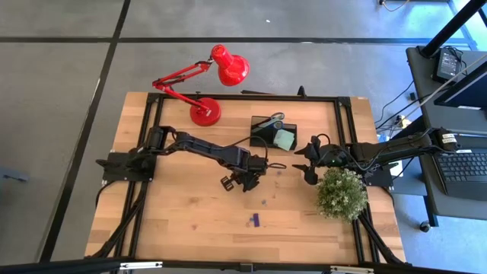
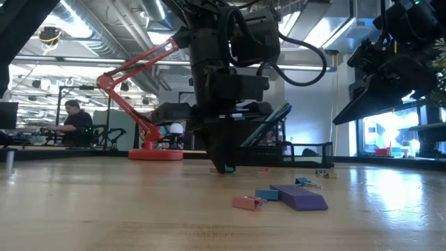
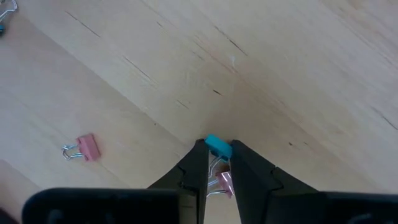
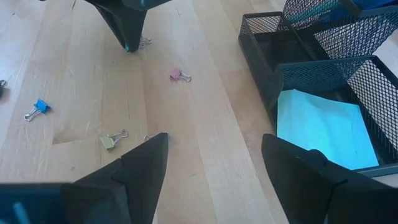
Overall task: Pick and place office supplies into organizer
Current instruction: Put the blue binder clip into the black desk organizer
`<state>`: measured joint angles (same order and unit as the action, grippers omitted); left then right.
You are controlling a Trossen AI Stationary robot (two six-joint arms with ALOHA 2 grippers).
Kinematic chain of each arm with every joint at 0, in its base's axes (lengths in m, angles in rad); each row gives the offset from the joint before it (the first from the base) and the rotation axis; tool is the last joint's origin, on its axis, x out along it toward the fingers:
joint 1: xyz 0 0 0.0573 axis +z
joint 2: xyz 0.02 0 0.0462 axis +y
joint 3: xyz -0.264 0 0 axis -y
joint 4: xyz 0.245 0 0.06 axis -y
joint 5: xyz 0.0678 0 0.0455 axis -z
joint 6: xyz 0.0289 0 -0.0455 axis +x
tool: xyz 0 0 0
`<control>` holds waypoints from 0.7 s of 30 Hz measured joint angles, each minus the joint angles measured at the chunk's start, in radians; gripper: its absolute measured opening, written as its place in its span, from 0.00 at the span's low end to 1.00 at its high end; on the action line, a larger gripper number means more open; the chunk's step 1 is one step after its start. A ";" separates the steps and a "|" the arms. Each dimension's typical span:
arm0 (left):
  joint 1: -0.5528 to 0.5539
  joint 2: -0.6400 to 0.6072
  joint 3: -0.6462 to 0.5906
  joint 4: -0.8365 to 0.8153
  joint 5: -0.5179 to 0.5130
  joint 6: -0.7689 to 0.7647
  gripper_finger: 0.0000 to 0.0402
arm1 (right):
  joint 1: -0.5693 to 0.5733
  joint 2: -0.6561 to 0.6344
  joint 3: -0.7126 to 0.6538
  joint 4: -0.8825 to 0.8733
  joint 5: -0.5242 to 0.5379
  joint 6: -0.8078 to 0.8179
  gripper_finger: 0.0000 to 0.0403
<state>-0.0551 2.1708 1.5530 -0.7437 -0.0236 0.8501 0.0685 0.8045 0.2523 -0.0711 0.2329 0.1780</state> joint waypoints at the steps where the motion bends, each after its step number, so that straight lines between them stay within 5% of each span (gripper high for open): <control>1: 0.000 -0.002 0.000 0.000 -0.001 0.000 0.13 | 0.000 0.000 0.000 0.000 0.000 0.000 0.65; 12: 0.011 -0.064 -0.003 0.022 -0.008 -0.081 0.12 | 0.000 0.000 0.000 -0.002 0.000 0.001 0.65; 21: 0.044 -0.070 -0.002 0.019 -0.012 -0.127 0.01 | 0.000 0.000 0.000 -0.003 0.000 0.001 0.65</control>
<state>-0.0106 2.1006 1.5513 -0.7245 -0.0352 0.7233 0.0685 0.8043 0.2523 -0.0742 0.2329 0.1787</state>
